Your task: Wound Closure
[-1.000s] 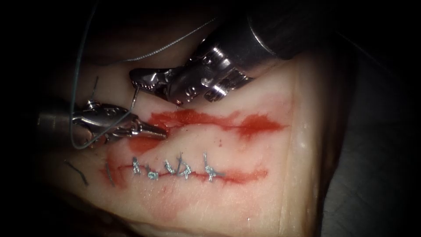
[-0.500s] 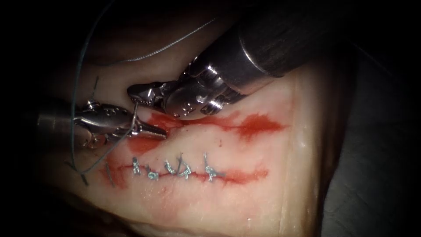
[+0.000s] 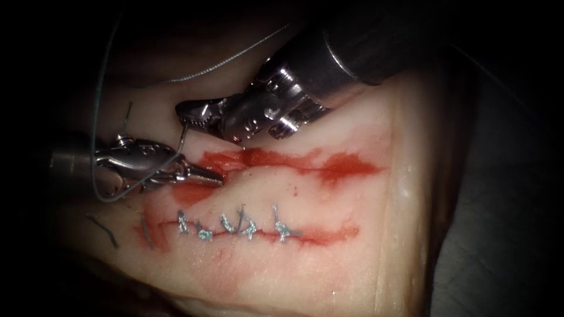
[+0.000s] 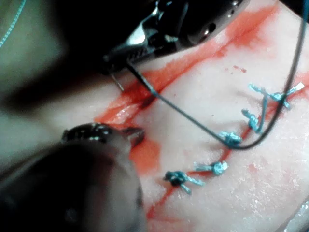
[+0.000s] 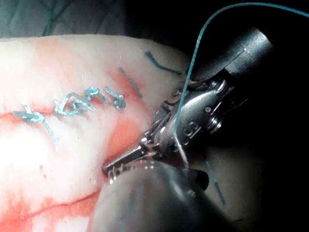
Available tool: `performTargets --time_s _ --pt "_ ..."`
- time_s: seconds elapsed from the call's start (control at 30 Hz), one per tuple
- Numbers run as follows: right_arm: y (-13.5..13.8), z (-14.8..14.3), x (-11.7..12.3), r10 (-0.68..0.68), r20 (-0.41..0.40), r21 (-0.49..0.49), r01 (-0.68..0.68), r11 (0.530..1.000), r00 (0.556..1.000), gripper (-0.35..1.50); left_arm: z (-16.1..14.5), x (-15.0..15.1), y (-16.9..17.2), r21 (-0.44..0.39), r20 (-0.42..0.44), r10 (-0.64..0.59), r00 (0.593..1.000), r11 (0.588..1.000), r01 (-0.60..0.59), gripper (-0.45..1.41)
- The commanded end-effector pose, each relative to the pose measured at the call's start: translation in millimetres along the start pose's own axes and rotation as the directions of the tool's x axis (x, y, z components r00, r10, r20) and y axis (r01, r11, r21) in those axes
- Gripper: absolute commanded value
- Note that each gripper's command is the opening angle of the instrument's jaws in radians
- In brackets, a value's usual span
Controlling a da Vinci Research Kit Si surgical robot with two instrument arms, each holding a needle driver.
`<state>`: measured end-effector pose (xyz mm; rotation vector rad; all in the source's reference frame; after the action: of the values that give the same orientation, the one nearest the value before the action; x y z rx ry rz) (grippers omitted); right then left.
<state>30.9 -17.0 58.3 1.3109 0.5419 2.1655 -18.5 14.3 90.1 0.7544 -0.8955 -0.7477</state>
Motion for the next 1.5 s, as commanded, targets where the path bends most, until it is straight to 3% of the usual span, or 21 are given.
performTargets --time_s 0.03,0.37,0.67,0.77,1.0,1.23,1.5 --pt "-0.3 0.9 0.5 0.007 0.003 0.014 -0.007 1.0 1.0 -0.35 0.6 -0.1 0.4 0.0 0.001 0.001 1.0 1.0 -0.001 -0.45" --pt "-0.3 0.7 1.3 0.126 0.018 0.063 -0.127 0.99 0.992 -0.35 0.7 -0.1 0.2 -0.001 0.001 0.001 1.0 1.0 -0.001 -0.45" --pt "-0.3 0.8 1.2 0.148 0.018 0.066 -0.149 0.987 0.989 -0.35 0.7 -0.1 0.2 -0.001 0.001 0.001 1.0 1.0 -0.001 -0.45" --pt "-0.5 0.7 0.8 -0.065 0.006 0.069 0.065 0.995 0.998 -0.35 0.7 -0.1 0.2 -0.001 0.001 0.001 1.0 1.0 -0.001 -0.45" --pt "-0.8 0.9 -0.2 -0.2 -0.003 0.051 0.2 0.978 0.98 -0.35 0.8 0.0 0.2 -0.003 -0.001 0.001 1.0 1.0 -0.001 -0.45" --pt "-1.0 0.9 -0.2 -0.228 0.013 0.045 0.227 0.973 0.974 -0.35 0.8 0.0 0.1 -0.003 -0.001 0.001 1.0 1.0 -0.001 -0.45" --pt "-0.9 1.0 -0.2 -0.161 0.042 0.044 0.16 0.986 0.986 -0.35 0.8 0.0 0.1 -0.003 -0.001 0.001 1.0 1.0 -0.001 -0.45"
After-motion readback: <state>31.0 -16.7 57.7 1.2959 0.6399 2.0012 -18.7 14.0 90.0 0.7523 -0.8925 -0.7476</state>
